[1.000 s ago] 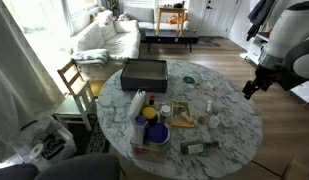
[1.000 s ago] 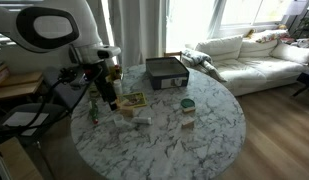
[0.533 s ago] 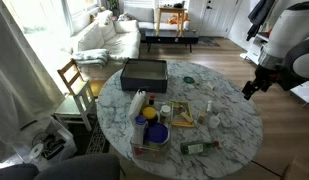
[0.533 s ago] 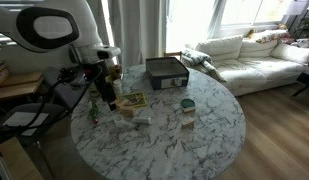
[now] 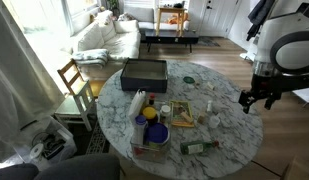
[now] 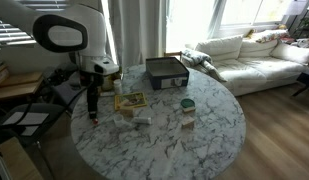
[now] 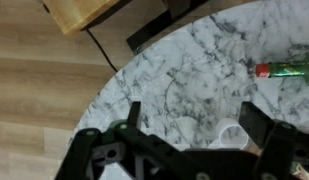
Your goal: Pick up the green hot sauce bottle to make it stand upright and place a wooden block on top of it
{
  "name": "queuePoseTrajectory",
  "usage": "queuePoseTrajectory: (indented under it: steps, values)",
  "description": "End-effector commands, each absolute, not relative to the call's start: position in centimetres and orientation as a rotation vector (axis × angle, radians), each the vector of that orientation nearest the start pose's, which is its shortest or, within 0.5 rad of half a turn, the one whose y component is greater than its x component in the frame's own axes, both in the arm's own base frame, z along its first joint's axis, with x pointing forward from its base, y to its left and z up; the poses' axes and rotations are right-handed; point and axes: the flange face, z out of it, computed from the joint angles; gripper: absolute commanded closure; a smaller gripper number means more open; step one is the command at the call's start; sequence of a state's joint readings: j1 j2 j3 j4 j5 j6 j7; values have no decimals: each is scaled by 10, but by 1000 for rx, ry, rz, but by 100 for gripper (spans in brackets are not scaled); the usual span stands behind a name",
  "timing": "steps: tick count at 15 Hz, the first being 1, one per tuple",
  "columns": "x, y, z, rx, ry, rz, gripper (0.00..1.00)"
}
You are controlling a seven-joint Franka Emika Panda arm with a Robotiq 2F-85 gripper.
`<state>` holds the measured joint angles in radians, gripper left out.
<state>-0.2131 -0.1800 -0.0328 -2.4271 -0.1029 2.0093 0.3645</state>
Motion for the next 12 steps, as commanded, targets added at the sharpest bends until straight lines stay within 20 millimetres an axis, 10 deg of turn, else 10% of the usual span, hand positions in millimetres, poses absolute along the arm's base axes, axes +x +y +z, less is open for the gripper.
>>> queuePoseTrajectory:
  steps: [1, 12]
  values:
    - [429, -92, 337, -2906, 1016, 531, 0]
    - [431, -88, 324, -2763, 1013, 515, 0]
